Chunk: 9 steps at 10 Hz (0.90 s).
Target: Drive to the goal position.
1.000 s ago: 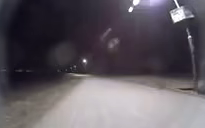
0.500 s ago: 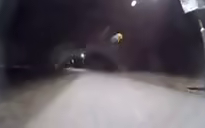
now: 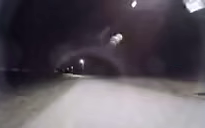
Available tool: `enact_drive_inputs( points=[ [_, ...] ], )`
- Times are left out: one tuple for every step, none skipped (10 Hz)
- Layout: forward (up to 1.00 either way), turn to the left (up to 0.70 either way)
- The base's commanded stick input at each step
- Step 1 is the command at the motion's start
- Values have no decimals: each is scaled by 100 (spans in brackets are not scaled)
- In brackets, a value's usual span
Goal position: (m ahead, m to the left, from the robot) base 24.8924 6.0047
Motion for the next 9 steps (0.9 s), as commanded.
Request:
enact_drive_inputs(
  points=[
    [100,9],
    [100,4],
    [100,15],
    [100,25],
    [100,20],
    [100,11],
    [100,2],
    [100,15],
    [100,26]
  ],
)
